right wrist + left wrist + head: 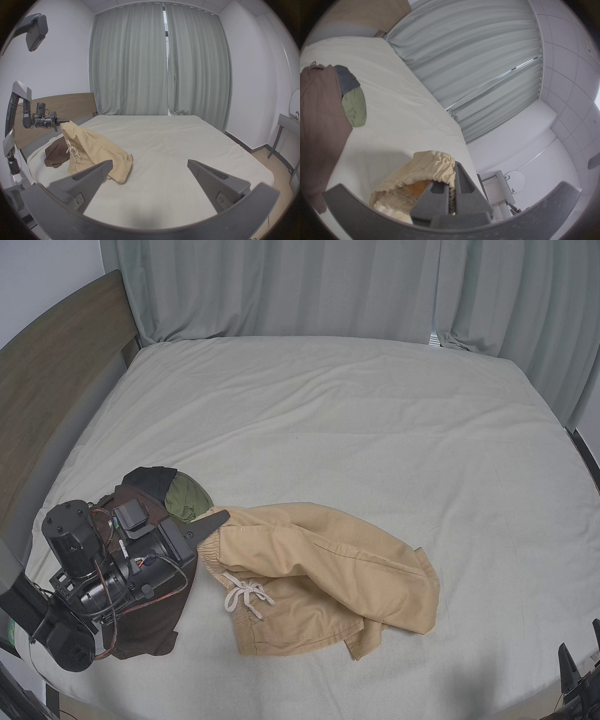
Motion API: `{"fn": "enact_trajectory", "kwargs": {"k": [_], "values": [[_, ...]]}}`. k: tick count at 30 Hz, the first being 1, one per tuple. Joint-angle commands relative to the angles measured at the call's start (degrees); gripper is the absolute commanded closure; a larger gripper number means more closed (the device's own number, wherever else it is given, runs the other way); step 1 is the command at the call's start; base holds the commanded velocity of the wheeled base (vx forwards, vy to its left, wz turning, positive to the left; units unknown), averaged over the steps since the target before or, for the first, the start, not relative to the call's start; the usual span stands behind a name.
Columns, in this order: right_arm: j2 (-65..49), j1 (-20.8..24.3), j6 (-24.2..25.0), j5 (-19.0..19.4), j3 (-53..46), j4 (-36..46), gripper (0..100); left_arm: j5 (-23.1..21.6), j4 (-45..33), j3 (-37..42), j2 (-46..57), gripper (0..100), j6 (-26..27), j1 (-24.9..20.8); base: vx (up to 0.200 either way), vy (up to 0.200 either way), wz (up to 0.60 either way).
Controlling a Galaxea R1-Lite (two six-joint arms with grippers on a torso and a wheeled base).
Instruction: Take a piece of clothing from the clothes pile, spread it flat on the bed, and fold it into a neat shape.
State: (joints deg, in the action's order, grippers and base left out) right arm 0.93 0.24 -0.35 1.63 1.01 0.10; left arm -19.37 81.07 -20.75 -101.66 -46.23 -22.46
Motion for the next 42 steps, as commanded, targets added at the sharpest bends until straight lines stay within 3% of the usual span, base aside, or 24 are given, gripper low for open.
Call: {"fn": "enact_trajectory", "kwargs": {"k": [1, 7, 13, 30, 35, 40, 42], "values": [[-0.9, 0.0, -0.1, -0.1, -1.0, 0.0, 0, -2.9, 8.0, 5.3, -8.6, 100, 3.2, 5.2, 0.0, 0.0, 0.0], [-0.9, 0.0, -0.2, -0.1, -1.0, 0.0, 0, -6.4, 7.8, 6.6, -9.3, 100, 5.2, 8.2, 0.0, 0.0, 0.0], [-0.9, 0.0, -0.2, -0.1, -1.0, 0.0, 0, -7.0, 7.8, 6.1, -9.6, 100, 8.6, 8.1, 0.0, 0.0, 0.0], [-0.9, -0.1, 0.3, -0.1, -1.0, -0.1, 0, -6.9, 8.0, 3.7, -10.3, 100, 8.9, 8.1, 0.0, 0.0, 0.0], [-0.9, -0.2, -0.4, -0.4, 2.2, -8.9, 0, -7.0, 7.9, 3.8, -8.4, 100, 9.1, 7.2, 0.0, 0.0, 0.0], [2.0, 0.7, 0.9, 0.8, 9.0, -1.9, 0, -7.0, 7.9, 4.1, -7.5, 100, 10.3, 5.7, 0.0, 0.0, 0.0], [5.1, 2.0, 4.4, 3.6, 11.3, 0.4, 0, -7.0, 7.9, 4.1, -7.5, 100, 10.5, 5.6, 0.0, 0.0, 0.0]]}}
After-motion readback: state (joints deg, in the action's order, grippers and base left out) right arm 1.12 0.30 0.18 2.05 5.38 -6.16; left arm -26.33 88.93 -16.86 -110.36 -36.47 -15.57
